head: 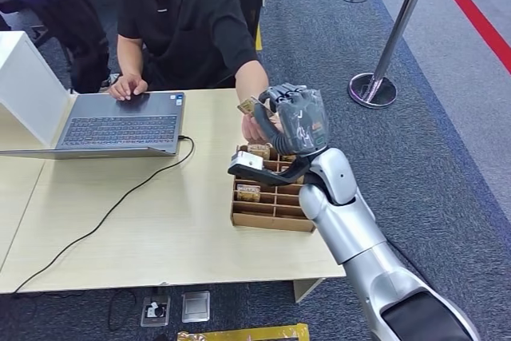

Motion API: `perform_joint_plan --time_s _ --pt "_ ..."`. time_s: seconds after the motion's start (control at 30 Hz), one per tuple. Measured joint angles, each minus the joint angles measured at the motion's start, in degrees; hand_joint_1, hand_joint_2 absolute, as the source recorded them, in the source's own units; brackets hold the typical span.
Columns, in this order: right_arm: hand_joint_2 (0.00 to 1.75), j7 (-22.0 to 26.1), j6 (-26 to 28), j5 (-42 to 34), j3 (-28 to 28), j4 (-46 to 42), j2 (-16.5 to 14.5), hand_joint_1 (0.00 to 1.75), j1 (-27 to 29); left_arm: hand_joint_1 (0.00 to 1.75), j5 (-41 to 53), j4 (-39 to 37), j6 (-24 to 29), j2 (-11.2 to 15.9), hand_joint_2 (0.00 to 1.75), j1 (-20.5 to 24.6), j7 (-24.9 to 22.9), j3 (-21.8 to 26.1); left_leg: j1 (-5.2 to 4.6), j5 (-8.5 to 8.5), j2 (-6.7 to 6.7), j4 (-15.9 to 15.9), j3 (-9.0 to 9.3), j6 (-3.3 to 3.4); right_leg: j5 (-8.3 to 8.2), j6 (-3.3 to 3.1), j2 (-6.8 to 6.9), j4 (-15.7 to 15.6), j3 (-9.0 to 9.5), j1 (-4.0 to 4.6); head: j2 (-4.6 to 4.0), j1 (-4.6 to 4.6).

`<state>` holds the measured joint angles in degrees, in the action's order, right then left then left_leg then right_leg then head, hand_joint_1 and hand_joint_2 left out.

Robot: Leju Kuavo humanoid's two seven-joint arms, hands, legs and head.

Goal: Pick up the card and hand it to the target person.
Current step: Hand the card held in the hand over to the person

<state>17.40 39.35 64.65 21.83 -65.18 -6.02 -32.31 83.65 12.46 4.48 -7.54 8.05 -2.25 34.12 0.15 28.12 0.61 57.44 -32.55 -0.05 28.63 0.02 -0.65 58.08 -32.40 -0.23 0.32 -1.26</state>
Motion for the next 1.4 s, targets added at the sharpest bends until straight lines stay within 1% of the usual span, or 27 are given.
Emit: perform_joint_plan --time_s 0.07,0.2,0.37,0.47,0.53,0.67,0.77,0.87,0.93,1.0,1.07,1.13,1.17,1.2,1.23,1.27,1.3,1.33,1.37,1.4 --pt "0.00 0.05 0.01 -0.21 -0.26 0.28 -0.07 0.00 0.05 0.00 0.12 0.00 -0.47 0.00 0.00 -0.09 -0.46 -0.05 0.00 0.00 0.00 0.01 0.00 0.00 0.00 0.00 0.00 -0.01 -0.02 0.00 0.00 -0.01" --pt "0.00 0.77 0.04 -0.25 -2.41 0.11 -0.02 0.00 0.94 0.00 1.10 0.00 -1.48 0.00 0.00 -0.24 -1.52 -0.57 0.00 0.00 0.00 0.02 -0.01 0.00 0.00 0.00 0.00 -0.02 -0.03 0.00 0.00 -0.04" --pt "0.00 4.75 0.10 -2.41 -8.78 -3.05 -0.05 0.00 4.53 0.00 1.68 0.00 -2.29 0.01 0.00 -0.35 -2.25 -1.29 0.00 0.00 0.01 0.02 -0.02 0.00 0.00 0.00 0.01 -0.03 -0.03 0.00 0.01 0.01" --pt "0.00 8.39 0.14 -6.63 -14.25 -5.61 -0.38 0.00 6.73 0.00 1.54 0.00 -2.08 0.02 0.00 -0.43 -2.46 -1.43 0.00 0.01 0.01 0.02 -0.03 0.01 0.00 0.00 0.02 -0.03 -0.04 0.00 0.00 0.03" --pt "0.00 9.87 0.19 -10.40 -18.43 -6.82 -0.60 0.00 7.71 0.00 1.19 0.00 -1.72 0.02 0.00 -0.50 -2.45 -1.42 0.00 0.01 0.02 0.02 -0.03 0.01 0.00 0.00 0.02 -0.03 -0.04 0.00 0.00 0.04" --pt "0.00 10.17 0.29 -16.33 -26.42 -7.64 -0.26 0.00 9.53 0.00 0.44 0.00 -0.92 0.02 0.00 -0.74 -2.41 -1.38 0.00 0.01 0.02 0.04 0.00 0.01 0.00 0.00 0.02 -0.07 -0.04 -0.01 0.00 -0.01" --pt "0.00 11.58 0.32 -21.69 -34.62 -6.42 0.71 0.00 11.79 0.00 -0.14 0.00 -0.64 0.02 0.00 -1.19 -2.34 -1.31 0.00 0.04 0.07 0.05 -0.03 0.05 0.01 0.02 0.08 -0.11 -0.02 -0.01 0.00 0.04" --pt "0.00 13.70 0.38 -28.04 -44.10 -1.54 2.42 0.00 13.97 0.00 -0.61 0.00 -0.38 0.02 0.00 -1.91 -2.35 -1.08 -0.01 0.08 0.10 0.05 -0.10 0.08 0.02 0.03 0.12 -0.12 -0.04 -0.01 0.01 -0.08" --pt "0.00 13.77 0.44 -29.73 -49.48 3.24 3.72 0.00 15.23 0.00 -0.86 0.00 -0.30 0.02 0.00 -2.26 -2.43 -0.82 -0.01 0.12 0.09 0.05 -0.10 0.09 0.02 0.03 0.09 -0.13 -0.06 -0.01 0.01 -0.14" --pt "0.00 12.96 0.48 -29.59 -54.83 9.22 4.92 0.00 16.15 0.00 -0.99 0.00 -0.27 0.02 0.00 -2.51 -2.49 -0.58 -0.01 0.14 0.10 0.05 -0.09 0.09 0.04 0.05 0.10 -0.15 -0.06 -0.01 0.00 -0.10" --pt "0.00 10.86 0.57 -28.57 -59.98 15.96 6.07 0.00 16.92 0.00 -1.01 0.00 -0.31 0.02 0.00 -2.76 -2.52 -0.42 -0.01 0.14 0.11 0.04 -0.10 0.09 0.05 0.06 0.12 -0.15 -0.06 -0.01 0.01 -0.07" --pt "0.00 7.71 0.59 -27.04 -64.38 22.59 7.13 0.00 17.82 0.00 -1.01 0.00 -0.54 0.03 0.00 -2.97 -2.53 -0.36 -0.01 0.14 0.11 0.02 -0.10 0.08 0.06 0.05 0.12 -0.15 -0.06 -0.01 0.01 -0.07" --pt "0.00 5.80 0.33 -26.20 -66.20 25.66 7.50 0.06 18.34 0.00 -1.01 0.00 -0.74 0.04 0.00 -3.02 -2.53 -0.34 -0.01 0.14 0.10 0.00 -0.10 0.08 0.06 0.05 0.10 -0.15 -0.06 0.00 0.01 -0.06" --pt "0.00 3.75 -0.17 -25.39 -67.69 28.59 7.76 0.17 18.87 0.00 -1.01 0.00 -0.94 0.04 0.00 -3.03 -2.51 -0.33 0.00 0.14 0.09 -0.01 -0.09 0.08 0.07 0.04 0.09 -0.14 -0.07 0.00 0.01 -0.04" --pt "0.00 1.53 -0.89 -24.60 -68.84 31.35 7.94 0.54 19.40 0.08 -1.01 0.00 -1.18 0.04 0.00 -3.01 -2.49 -0.33 0.00 0.14 0.08 -0.03 -0.08 0.08 0.07 0.03 0.08 -0.14 -0.07 0.00 0.00 -0.02" --pt "0.00 -0.82 -1.86 -23.68 -69.61 33.91 8.04 0.98 19.95 0.47 -0.99 0.00 -1.49 0.04 0.00 -2.97 -2.47 -0.33 0.00 0.14 0.08 -0.03 -0.08 0.08 0.08 0.02 0.08 -0.14 -0.06 0.00 0.00 -0.01" --pt "0.00 -3.20 -2.88 -22.65 -70.09 36.27 8.08 1.35 20.53 0.90 -0.97 0.00 -1.91 0.07 0.00 -2.93 -2.45 -0.33 0.00 0.14 0.08 -0.04 -0.07 0.07 0.08 0.01 0.08 -0.14 -0.06 0.00 -0.01 0.00" --pt "0.00 -5.45 -3.87 -21.63 -70.37 38.41 8.07 1.68 21.10 1.34 -0.93 0.00 -2.44 0.09 0.00 -2.88 -2.45 -0.33 0.00 0.14 0.08 -0.04 -0.07 0.07 0.09 0.01 0.08 -0.14 -0.06 0.00 -0.01 0.01" --pt "0.00 -7.67 -4.99 -20.54 -70.51 40.29 8.01 1.75 21.69 1.70 -0.87 0.00 -3.07 0.12 0.00 -2.81 -2.44 -0.34 0.00 0.14 0.08 -0.05 -0.06 0.07 0.09 0.00 0.08 -0.13 -0.06 0.00 0.00 0.02" --pt "0.00 -9.72 -6.14 -19.45 -70.54 41.89 7.93 1.75 22.22 1.75 -0.79 0.00 -3.70 0.15 0.00 -2.72 -2.42 -0.34 0.00 0.14 0.08 -0.05 -0.06 0.07 0.09 0.00 0.08 -0.13 -0.06 0.00 0.00 0.04"
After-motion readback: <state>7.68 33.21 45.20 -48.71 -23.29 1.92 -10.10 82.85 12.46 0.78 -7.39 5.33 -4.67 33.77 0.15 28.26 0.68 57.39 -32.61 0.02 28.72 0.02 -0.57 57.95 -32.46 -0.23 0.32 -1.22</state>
